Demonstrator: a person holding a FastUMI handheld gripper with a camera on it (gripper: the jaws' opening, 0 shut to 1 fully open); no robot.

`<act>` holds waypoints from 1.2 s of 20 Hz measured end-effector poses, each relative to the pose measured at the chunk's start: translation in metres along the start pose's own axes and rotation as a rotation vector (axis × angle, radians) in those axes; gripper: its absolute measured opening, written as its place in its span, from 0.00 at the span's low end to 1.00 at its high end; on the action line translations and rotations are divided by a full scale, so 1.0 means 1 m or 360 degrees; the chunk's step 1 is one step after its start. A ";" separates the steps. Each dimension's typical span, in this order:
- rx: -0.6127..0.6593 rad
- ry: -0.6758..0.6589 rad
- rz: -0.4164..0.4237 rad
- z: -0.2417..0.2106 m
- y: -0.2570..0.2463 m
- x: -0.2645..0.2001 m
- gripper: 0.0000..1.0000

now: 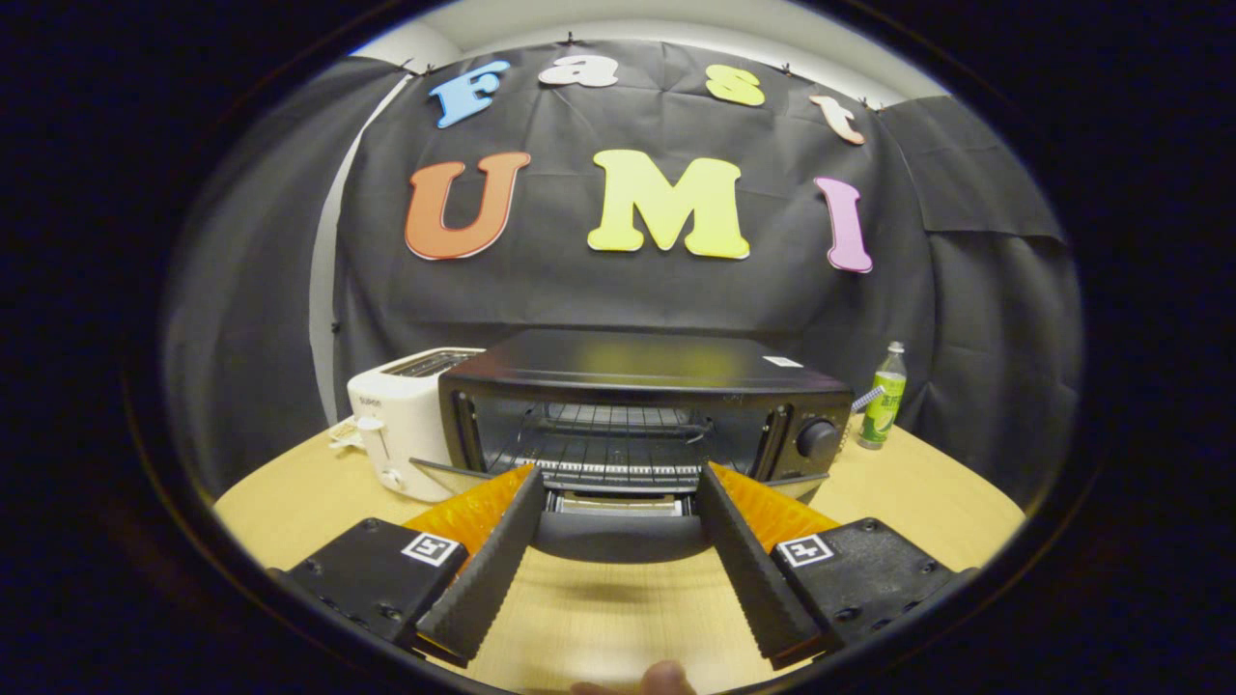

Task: Open the toaster oven, put the food inside, and close the toaster oven door.

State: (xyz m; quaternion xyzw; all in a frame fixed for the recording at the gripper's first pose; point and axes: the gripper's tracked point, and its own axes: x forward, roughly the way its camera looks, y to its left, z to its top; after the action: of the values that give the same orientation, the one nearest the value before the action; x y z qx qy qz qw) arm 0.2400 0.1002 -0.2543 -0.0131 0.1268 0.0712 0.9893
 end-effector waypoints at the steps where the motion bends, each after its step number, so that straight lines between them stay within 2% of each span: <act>1: -0.0005 0.0025 0.0000 -0.006 0.000 -0.005 1.00; 10: -0.0003 0.0339 0.0090 -0.074 0.000 -0.036 1.00; 13: 0.0054 0.0453 0.0065 -0.087 -0.008 -0.033 1.00; 18: 0.0057 0.0411 0.0050 -0.064 -0.015 -0.065 1.00; 24: 0.0023 0.0376 0.0056 -0.040 -0.019 -0.142 1.00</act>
State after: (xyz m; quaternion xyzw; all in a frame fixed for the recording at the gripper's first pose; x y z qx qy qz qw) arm 0.0970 0.0603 -0.2574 -0.0121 0.2432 0.0857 0.9661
